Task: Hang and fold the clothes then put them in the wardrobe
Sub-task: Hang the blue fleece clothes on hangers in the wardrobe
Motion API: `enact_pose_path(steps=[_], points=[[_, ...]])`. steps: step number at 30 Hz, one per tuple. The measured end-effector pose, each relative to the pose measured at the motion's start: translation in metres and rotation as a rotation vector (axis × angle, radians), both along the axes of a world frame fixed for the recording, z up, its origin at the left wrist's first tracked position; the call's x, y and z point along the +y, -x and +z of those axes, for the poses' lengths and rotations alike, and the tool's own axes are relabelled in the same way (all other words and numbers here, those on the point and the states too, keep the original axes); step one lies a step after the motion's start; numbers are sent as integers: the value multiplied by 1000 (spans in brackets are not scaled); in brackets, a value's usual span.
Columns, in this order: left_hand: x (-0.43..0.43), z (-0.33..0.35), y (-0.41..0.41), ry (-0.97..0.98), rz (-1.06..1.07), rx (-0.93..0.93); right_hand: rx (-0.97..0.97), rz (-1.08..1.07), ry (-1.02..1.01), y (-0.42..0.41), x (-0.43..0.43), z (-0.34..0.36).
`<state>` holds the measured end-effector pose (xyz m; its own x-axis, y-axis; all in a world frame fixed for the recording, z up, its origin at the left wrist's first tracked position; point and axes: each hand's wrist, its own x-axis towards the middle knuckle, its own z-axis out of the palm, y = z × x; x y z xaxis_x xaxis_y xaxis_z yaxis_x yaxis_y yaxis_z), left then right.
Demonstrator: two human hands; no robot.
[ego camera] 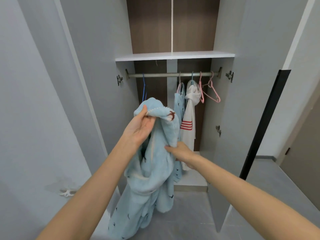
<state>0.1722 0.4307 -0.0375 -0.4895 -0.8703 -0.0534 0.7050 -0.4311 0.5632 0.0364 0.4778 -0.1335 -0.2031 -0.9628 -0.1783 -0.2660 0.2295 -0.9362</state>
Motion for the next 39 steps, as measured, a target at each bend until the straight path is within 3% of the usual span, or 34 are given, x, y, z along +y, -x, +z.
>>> enact_pose_path(steps=[2, 5, 7, 8, 10, 12, 13, 15, 17, 21, 25, 35, 37, 39], points=[[-14, -8, -12, 2, 5, 78, -92, -188, 82, 7, -7, 6], [-28, -26, -36, -7, 121, 42, -148, -372, 271, 18, -17, 43], [-31, -41, -47, 14, 79, -38, -133, -411, 357, 20, -25, 71], [-30, -45, -51, 44, 38, -145, -115, -409, 381, 18, -28, 82], [-28, -51, -56, 262, -14, -554, -75, -363, 361, 11, -35, 99], [-28, -59, -60, 698, 115, -1029, -24, -286, 247, 4, -37, 107], [-30, -63, -62, 914, 238, -1172, -10, -238, 186, 0, -38, 110], [-36, -70, -65, 1153, 344, -1286, -10, -131, 82, -7, -37, 111], [-40, -76, -62, 1207, 273, -1347, -24, -32, 6, -15, -36, 111], [-38, -92, -46, 1122, 70, -1169, -156, 152, -117, -12, -33, 113], [-47, -92, -46, 1078, -2, -1177, -228, 172, -224, 19, -27, 111], [-66, -78, -21, 424, -379, -1021, -139, 0, -405, 80, -27, 79], [-74, -72, -14, 406, -472, -1043, -85, -6, -426, 90, -33, 77], [-83, -69, -8, 541, -421, -1081, -88, -10, -418, 102, -44, 75]])
